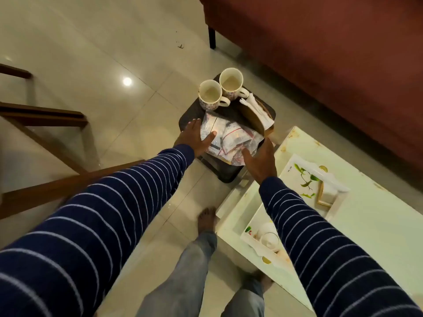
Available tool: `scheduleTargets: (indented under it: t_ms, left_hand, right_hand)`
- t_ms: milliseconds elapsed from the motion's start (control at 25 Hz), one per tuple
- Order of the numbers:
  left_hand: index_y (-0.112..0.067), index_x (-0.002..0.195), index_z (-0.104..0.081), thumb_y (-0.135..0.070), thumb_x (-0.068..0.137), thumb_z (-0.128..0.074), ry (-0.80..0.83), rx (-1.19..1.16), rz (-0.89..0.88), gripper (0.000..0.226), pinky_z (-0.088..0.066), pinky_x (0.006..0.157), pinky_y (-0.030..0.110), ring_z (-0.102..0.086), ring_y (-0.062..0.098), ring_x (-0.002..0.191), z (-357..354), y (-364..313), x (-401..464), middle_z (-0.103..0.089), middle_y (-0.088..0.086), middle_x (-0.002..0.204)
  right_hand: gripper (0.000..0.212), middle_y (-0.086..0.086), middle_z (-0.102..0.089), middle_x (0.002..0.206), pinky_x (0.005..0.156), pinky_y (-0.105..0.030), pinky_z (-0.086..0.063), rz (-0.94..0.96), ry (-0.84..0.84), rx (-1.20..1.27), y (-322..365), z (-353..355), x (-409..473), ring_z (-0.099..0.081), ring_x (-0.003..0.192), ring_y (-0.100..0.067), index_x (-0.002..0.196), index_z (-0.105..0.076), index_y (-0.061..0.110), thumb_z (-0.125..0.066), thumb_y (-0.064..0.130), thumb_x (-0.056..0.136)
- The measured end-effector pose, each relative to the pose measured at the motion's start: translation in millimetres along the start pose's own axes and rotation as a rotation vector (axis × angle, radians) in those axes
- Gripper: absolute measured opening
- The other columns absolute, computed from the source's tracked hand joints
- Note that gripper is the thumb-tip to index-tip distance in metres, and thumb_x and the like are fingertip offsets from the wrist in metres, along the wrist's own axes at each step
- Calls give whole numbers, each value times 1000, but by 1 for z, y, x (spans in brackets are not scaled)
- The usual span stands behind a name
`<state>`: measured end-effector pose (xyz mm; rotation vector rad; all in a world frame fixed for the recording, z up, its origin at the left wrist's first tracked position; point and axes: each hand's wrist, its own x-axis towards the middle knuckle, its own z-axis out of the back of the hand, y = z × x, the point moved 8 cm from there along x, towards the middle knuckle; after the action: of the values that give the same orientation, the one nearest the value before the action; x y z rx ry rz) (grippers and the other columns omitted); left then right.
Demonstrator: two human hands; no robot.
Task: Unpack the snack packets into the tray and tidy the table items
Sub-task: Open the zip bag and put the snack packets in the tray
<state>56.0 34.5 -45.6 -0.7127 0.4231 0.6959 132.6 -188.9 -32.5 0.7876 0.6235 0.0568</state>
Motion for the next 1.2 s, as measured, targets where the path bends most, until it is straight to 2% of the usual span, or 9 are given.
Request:
scheduleTargets:
  t_ms: [200,360,520,560,640,720,840,960,1200]
  left_hand:
    - [-11,146,-43,-49,98,-54,33,-259,104,62,-39,112,39,-48,34,134,-32,18,16,-51,13,147]
    - [-16,146,-44,-56,94,-56,13,-381,170,66,-41,112,45,-50,32,133,-45,25,30,-53,9,147]
    - [-16,142,-49,-62,88,-61,-3,-601,281,72,-47,103,36,-56,29,126,-49,30,43,-58,7,141]
    - [-17,141,-51,-59,87,-65,16,-681,312,69,-51,99,36,-60,28,121,-54,32,45,-61,6,136]
    - [-19,132,-58,-48,87,-72,57,-792,336,55,-59,75,28,-68,21,103,-61,32,46,-69,4,121]
    - [-22,128,-60,-43,85,-76,78,-874,349,51,-56,56,22,-68,14,88,-63,32,39,-71,1,112]
    - [-21,125,-63,-44,83,-78,92,-879,348,50,-55,66,27,-68,21,99,-58,27,20,-72,3,114]
    - [-25,119,-64,-43,86,-75,135,-884,265,38,-57,73,31,-69,22,104,-42,2,-5,-73,3,115]
    - [-24,133,-60,-41,88,-73,231,-830,56,50,-57,94,40,-71,20,107,12,-71,-75,-73,2,121]
  right_hand:
    - [81,-6,-41,154,111,-49,-40,-261,74,208,-32,-24,26,-44,137,-32,154,-22,20,-61,50,90]
    - [72,-4,-49,146,99,-37,-47,-286,92,353,-43,-40,35,-52,129,-28,149,-29,23,-68,40,90]
    - [63,-3,-52,143,99,-36,-50,-314,160,501,-47,-54,45,-54,126,-26,147,-34,23,-67,28,93]
    - [58,-3,-53,142,94,-33,-50,-306,169,500,-47,-56,47,-55,125,-25,145,-37,22,-64,27,95]
    - [49,-5,-56,139,89,-30,-51,-295,165,492,-44,-58,46,-57,123,-26,143,-42,18,-60,24,98]
    - [44,-7,-58,137,97,-37,-52,-289,145,489,-43,-54,40,-58,122,-27,142,-46,16,-57,20,100]
    - [41,-9,-60,135,104,-48,-49,-230,138,518,-33,-37,25,-59,121,-28,140,-48,14,-55,17,100]
    - [44,-8,-59,136,105,-49,-47,-177,158,578,-16,-8,3,-58,123,-27,142,-46,17,-56,15,100]
    - [45,-7,-61,135,105,-50,-47,-14,192,666,27,75,-60,-59,123,-25,142,-47,15,-58,13,99]
